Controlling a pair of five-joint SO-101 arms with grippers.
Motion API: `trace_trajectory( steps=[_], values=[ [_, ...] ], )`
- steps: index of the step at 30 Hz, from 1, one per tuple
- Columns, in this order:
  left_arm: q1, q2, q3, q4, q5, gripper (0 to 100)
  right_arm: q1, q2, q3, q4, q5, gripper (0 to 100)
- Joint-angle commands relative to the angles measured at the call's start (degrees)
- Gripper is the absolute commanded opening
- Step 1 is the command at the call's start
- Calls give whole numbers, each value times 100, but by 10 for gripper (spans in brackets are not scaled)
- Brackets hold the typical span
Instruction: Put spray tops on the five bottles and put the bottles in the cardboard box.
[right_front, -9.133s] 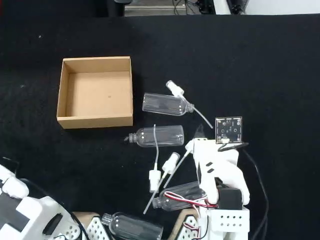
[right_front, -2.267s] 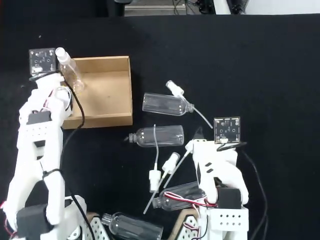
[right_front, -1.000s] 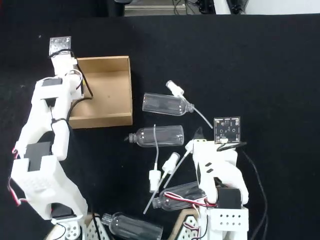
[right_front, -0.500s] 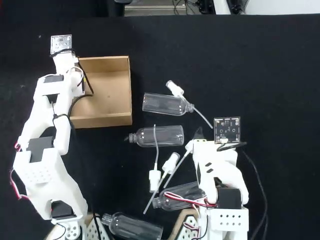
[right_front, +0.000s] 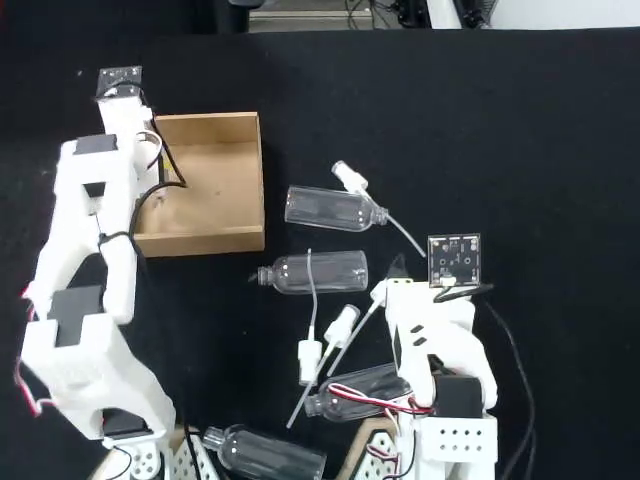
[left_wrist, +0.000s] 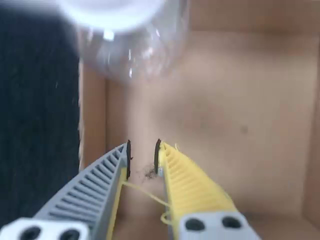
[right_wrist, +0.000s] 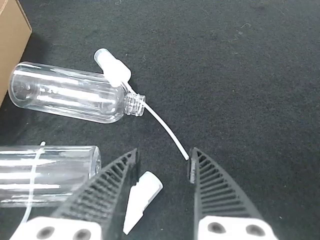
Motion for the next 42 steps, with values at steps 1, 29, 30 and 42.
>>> trace_trajectory(
  steps=[1, 29, 30, 42],
  values=[
    [66, -941, -295, 1196, 0, 102, -44, -549, -40, -158, 18, 138],
    [4602, -3982, 3459, 3851, -4387, 103, 941, -549, -259, -105, -18, 138],
    [4725, -4211, 3653, 3807, -4387, 103, 958, -549, -259, -114, -18, 138],
    [4954, -6084, 4831, 3745, -4132, 260, 1143, -558, -268, -299, -18, 138]
  ],
)
